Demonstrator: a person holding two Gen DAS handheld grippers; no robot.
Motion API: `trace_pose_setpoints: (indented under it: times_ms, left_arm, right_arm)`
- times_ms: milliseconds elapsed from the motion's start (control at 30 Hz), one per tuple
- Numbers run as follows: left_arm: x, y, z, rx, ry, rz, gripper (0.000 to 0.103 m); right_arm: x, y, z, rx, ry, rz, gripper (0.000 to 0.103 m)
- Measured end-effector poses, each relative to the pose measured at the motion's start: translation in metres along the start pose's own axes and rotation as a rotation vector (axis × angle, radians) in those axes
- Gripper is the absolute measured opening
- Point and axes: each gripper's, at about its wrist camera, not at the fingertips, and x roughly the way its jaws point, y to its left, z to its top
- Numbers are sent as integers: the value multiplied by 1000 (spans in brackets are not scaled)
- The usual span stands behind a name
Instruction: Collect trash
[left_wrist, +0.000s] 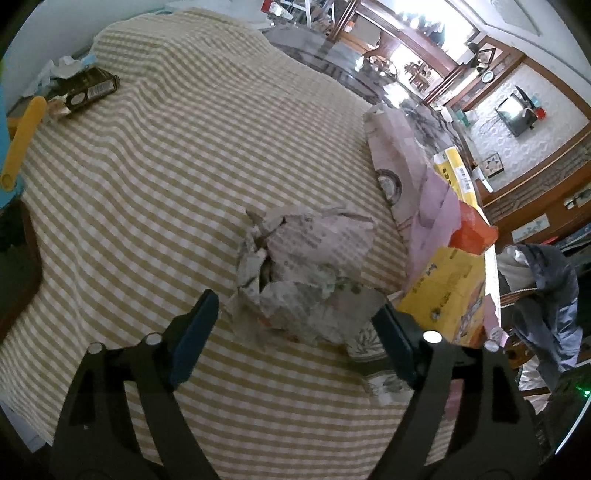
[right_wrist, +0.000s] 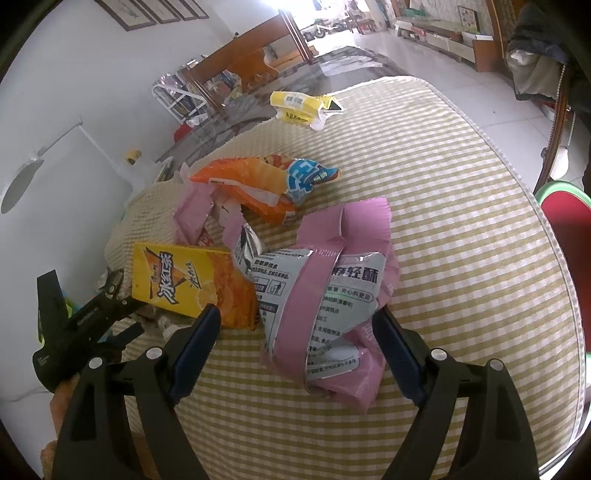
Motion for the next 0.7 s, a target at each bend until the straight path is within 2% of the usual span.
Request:
trace_pose_setpoints:
  times_ms: [67, 100, 167, 200, 400, 533, 700]
  left_arm:
    - [-2, -1, 1, 12, -14, 17, 60]
    - [-3, -2, 1, 19, -19, 21, 54]
    - [-5, -3, 0, 20, -31, 16, 51]
    - [-7, -2, 0, 22, -39, 18, 50]
    - [-22, -3, 2, 31, -112, 23, 50]
    - [-47, -5, -1, 47, -206, 10, 50]
    - [-80, -19, -9, 125, -351, 57, 50]
  right_arm:
    - [0, 1, 0, -11, 2, 0, 79]
    - [1, 2, 0, -16, 7, 1, 71]
    - [4, 3, -1, -28, 23, 3, 53]
    - [4, 3, -1, -28, 25, 8, 50]
    - [-16, -2, 1, -32, -65, 16, 47]
    - [-38, -9, 3, -36, -148, -16, 47]
    - [-59, -18, 7, -39, -229, -62, 47]
